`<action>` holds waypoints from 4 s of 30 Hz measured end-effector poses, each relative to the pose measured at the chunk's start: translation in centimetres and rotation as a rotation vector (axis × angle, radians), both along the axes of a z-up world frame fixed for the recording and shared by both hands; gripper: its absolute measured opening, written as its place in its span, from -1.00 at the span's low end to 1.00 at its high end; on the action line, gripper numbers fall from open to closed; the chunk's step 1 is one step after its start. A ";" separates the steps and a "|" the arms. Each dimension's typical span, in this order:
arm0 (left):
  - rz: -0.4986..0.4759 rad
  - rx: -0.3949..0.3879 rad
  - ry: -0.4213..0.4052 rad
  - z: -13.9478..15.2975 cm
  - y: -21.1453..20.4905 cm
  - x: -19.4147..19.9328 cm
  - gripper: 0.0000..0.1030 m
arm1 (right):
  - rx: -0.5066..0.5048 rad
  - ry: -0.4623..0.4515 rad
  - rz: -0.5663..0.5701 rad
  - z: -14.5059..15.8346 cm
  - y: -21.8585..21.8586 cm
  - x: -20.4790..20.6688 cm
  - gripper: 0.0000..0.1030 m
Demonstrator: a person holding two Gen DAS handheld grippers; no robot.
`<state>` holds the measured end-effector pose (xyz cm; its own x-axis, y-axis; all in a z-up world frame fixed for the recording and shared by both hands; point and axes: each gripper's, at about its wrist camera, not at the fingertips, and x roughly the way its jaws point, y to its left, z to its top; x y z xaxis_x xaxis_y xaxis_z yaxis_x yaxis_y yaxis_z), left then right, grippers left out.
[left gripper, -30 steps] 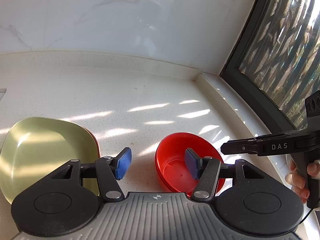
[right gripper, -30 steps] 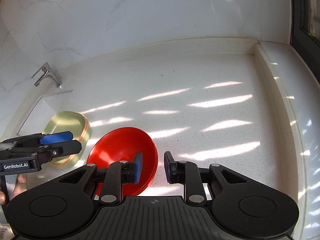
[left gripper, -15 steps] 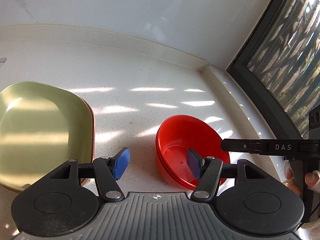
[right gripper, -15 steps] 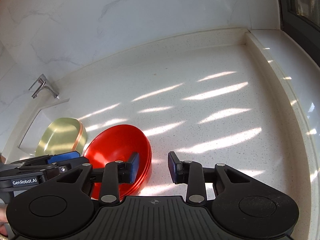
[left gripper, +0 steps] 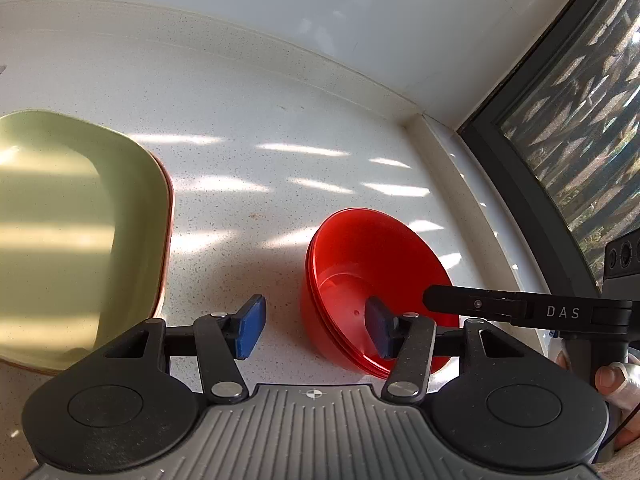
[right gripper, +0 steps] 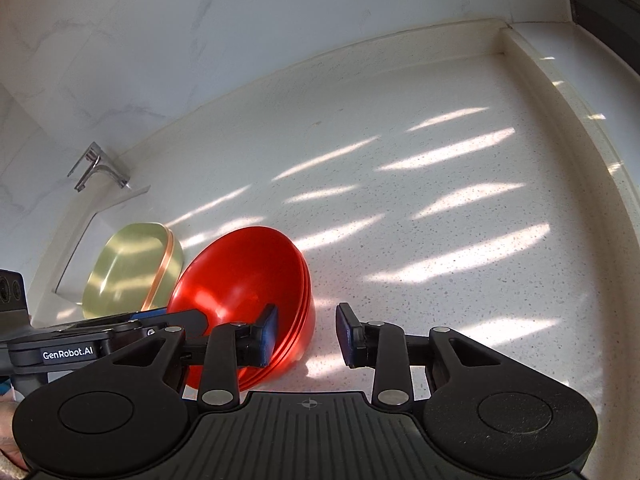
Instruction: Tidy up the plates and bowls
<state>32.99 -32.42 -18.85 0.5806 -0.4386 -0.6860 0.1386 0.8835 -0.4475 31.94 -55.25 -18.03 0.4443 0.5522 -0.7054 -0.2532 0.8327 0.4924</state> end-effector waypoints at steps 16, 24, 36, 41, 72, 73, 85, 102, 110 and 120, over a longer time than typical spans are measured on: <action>0.008 0.018 -0.015 -0.8 -1.9 0.1 -0.38 | -0.001 -0.004 0.098 -0.1 0.5 0.4 -0.62; -0.084 0.020 -0.042 0.2 -0.5 0.4 -0.38 | -0.025 0.002 0.018 0.9 1.6 -1.0 -0.70; -0.134 0.014 -0.128 5.1 5.7 0.7 -0.38 | -0.044 -0.058 -0.028 5.4 5.9 -1.3 -0.69; -0.086 0.029 -0.121 6.8 10.3 1.5 -0.38 | -0.024 -0.077 0.032 6.9 10.2 0.5 -0.69; -0.011 0.069 0.027 2.4 20.2 3.1 -0.39 | -0.033 0.096 0.160 2.3 21.8 4.6 -0.69; -0.013 0.070 0.031 2.1 20.1 3.2 -0.39 | -0.036 0.093 0.161 2.4 21.9 4.5 -0.69; -0.017 0.076 -0.022 2.5 19.4 2.8 -0.22 | -0.096 0.029 0.158 3.0 22.5 3.4 -0.64; -0.037 0.231 -0.342 8.9 19.4 -2.9 0.79 | -0.142 -0.209 -0.082 7.1 21.3 -2.8 0.01; 0.003 0.314 -0.460 12.1 19.1 -7.5 1.00 | -0.179 -0.344 -0.187 10.2 20.9 -8.0 0.83; 0.122 0.370 -0.494 13.7 18.5 -13.2 1.00 | -0.244 -0.489 -0.215 13.2 20.6 -15.1 0.99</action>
<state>19.81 -13.95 -5.11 0.8988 -0.1342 -0.4174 0.1393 0.9901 -0.0183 16.82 -34.64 -4.85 0.8345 0.2609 -0.4853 -0.2154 0.9652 0.1485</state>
